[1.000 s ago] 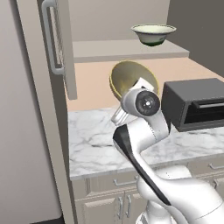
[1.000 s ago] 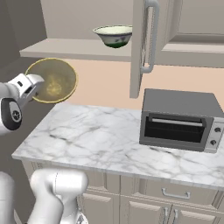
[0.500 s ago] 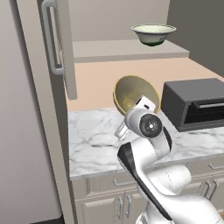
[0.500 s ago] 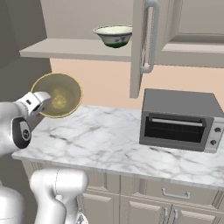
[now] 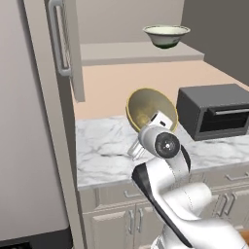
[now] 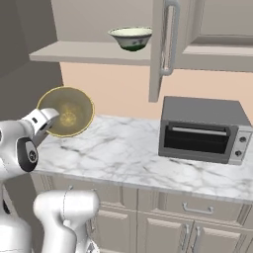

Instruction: Move the bowls from the cabinet to the plates on the dining table.

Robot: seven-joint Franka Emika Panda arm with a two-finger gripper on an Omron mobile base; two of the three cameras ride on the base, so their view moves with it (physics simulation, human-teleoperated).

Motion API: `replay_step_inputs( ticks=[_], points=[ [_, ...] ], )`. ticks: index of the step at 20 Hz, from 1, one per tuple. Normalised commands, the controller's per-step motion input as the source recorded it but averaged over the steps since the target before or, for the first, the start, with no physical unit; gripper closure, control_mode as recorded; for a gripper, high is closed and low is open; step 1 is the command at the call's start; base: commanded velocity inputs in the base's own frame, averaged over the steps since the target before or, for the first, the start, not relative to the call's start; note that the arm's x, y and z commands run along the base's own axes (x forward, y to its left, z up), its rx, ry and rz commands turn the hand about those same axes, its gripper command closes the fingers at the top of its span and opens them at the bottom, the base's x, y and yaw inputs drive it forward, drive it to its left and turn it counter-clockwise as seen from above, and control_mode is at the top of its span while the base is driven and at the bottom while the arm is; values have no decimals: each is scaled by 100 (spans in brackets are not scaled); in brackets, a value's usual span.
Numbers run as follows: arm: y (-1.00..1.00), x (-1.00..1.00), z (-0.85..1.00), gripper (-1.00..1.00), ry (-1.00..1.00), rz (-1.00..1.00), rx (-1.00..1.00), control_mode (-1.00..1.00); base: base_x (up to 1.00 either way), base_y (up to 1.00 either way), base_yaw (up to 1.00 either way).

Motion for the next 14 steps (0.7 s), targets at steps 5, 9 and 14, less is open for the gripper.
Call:
replay_step_inputs(
  ticks=[5, 9, 14],
  points=[
    [0, 0, 0, 100, 0, 0, 0, 100, -81, 7, 0],
    [0, 0, 0, 100, 0, 0, 0, 100, -51, 0, -8],
    [0, 0, 0, 100, 0, 0, 0, 100, -16, -3, -55]
  ],
)
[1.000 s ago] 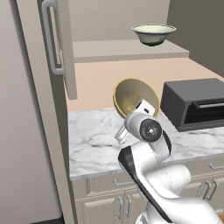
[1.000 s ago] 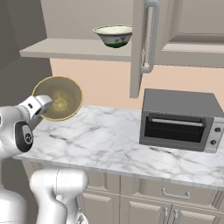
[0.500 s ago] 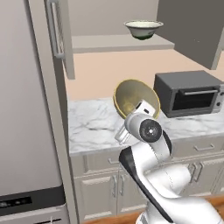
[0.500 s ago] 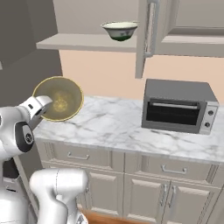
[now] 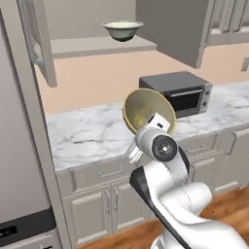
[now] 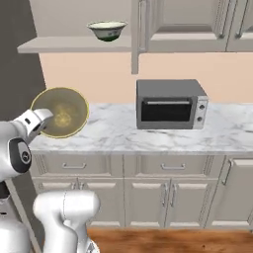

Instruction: Move the bowls from the cabinet to the plates on the dining table.

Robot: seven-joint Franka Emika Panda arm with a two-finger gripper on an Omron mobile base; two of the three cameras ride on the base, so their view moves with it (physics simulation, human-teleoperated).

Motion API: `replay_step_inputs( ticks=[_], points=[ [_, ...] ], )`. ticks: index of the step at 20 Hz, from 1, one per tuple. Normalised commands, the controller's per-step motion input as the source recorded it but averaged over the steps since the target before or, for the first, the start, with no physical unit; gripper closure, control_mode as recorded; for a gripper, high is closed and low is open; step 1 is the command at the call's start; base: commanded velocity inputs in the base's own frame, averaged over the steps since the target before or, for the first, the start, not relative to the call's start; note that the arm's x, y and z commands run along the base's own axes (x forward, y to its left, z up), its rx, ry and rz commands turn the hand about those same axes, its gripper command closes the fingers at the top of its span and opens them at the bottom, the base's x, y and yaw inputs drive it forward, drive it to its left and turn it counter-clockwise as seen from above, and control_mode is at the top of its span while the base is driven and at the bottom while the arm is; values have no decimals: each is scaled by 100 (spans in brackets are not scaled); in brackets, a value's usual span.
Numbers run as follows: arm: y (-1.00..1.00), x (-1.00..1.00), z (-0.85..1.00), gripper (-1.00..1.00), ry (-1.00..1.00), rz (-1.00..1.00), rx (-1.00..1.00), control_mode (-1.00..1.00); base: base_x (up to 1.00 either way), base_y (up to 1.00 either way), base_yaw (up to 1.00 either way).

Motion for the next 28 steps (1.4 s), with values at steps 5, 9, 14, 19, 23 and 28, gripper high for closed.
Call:
replay_step_inputs(
  ticks=[5, 9, 14, 19, 23, 28],
  points=[
    [0, 0, 0, 100, 0, 0, 0, 100, -16, -4, -72],
    [0, 0, 0, 100, 0, 0, 0, 100, -32, -19, -69],
    [0, 0, 0, 100, 0, 0, 0, 100, -61, -34, -57],
    [0, 0, 0, 100, 0, 0, 0, 100, -74, -35, -51],
    [0, 0, 0, 100, 0, 0, 0, 100, -62, -37, -52],
    [0, 0, 0, 100, 0, 0, 0, 100, -45, -26, -57]
  ],
)
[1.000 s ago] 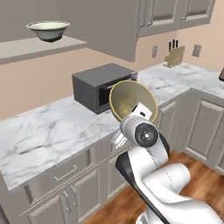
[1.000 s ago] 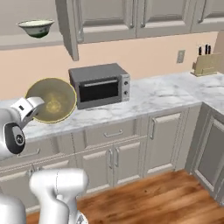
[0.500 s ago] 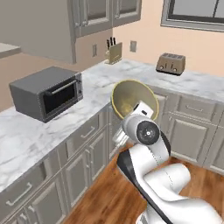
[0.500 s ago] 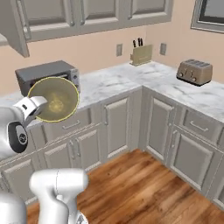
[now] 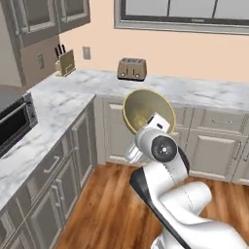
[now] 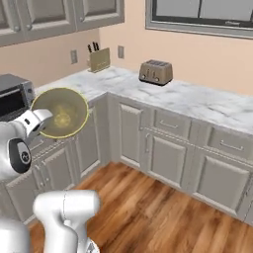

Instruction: Move the bowls from the cabinet to the plates on the dining table.

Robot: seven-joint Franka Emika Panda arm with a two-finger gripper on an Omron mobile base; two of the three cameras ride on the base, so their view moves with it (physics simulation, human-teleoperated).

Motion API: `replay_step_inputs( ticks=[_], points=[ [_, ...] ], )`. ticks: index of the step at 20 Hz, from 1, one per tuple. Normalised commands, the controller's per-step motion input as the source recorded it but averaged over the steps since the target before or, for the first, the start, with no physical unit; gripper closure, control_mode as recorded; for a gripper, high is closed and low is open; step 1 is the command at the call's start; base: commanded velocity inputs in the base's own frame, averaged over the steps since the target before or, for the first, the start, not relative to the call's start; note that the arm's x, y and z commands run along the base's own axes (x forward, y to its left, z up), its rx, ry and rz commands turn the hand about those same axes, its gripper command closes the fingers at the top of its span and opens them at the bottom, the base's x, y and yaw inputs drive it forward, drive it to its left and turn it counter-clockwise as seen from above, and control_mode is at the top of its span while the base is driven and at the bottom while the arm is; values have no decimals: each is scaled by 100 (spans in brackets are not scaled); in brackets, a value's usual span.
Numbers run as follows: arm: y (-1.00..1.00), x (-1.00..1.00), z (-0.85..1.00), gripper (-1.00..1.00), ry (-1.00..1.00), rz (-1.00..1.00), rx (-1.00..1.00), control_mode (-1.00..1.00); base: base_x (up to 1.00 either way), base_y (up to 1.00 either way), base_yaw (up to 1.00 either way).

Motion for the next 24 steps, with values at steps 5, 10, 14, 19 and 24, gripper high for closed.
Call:
replay_step_inputs(
  ticks=[5, 10, 14, 19, 24],
  points=[
    [0, 0, 0, 100, 0, 0, 0, 100, -40, -48, -58],
    [0, 0, 0, 100, 0, 0, 0, 100, -45, -36, -59],
    [0, 0, 0, 100, 0, 0, 0, 100, -26, -34, -59],
    [0, 0, 0, 100, 0, 0, 0, 100, -22, -28, -59],
    [0, 0, 0, 100, 0, 0, 0, 100, -8, -1, -47]
  ],
)
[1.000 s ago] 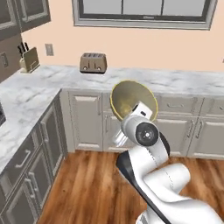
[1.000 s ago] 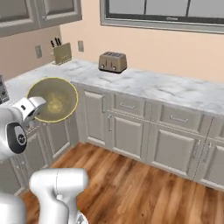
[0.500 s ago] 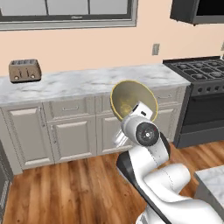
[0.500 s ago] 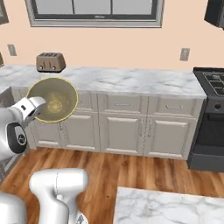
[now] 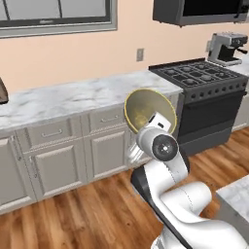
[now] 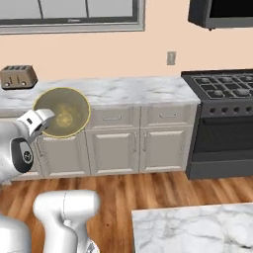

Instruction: Move the bowls from the cabinet to the plates on the dining table.

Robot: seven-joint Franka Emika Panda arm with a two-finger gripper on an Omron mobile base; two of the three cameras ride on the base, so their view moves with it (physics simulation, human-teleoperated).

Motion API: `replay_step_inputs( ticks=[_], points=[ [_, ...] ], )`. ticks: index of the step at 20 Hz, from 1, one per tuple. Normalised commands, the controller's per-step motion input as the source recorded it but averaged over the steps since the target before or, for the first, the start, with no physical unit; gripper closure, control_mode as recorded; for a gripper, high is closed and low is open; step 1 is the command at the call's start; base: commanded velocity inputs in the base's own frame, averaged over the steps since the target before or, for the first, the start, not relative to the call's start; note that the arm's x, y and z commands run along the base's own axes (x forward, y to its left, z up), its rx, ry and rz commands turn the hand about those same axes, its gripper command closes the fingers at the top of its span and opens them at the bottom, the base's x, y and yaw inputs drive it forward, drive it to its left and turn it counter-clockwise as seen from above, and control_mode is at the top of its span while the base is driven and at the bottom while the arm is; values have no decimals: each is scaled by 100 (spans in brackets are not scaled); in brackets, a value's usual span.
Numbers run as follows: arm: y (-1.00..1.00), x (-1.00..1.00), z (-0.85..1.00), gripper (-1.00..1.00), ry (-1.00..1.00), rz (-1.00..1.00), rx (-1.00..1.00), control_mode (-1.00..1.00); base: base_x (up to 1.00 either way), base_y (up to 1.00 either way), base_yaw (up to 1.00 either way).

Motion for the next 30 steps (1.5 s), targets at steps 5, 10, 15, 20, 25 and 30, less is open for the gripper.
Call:
replay_step_inputs(
  ticks=[5, 10, 15, 20, 25, 30],
  points=[
    [0, 0, 0, 100, 0, 0, 0, 100, -68, 0, -45],
    [0, 0, 0, 100, 0, 0, 0, 100, -94, 38, -35],
    [0, 0, 0, 100, 0, 0, 0, 100, -91, 29, -44],
    [0, 0, 0, 100, 0, 0, 0, 100, -42, 1, -61],
    [0, 0, 0, 100, 0, 0, 0, 100, -11, -1, -64],
    [0, 0, 0, 100, 0, 0, 0, 100, -4, 0, -57]
  ],
)
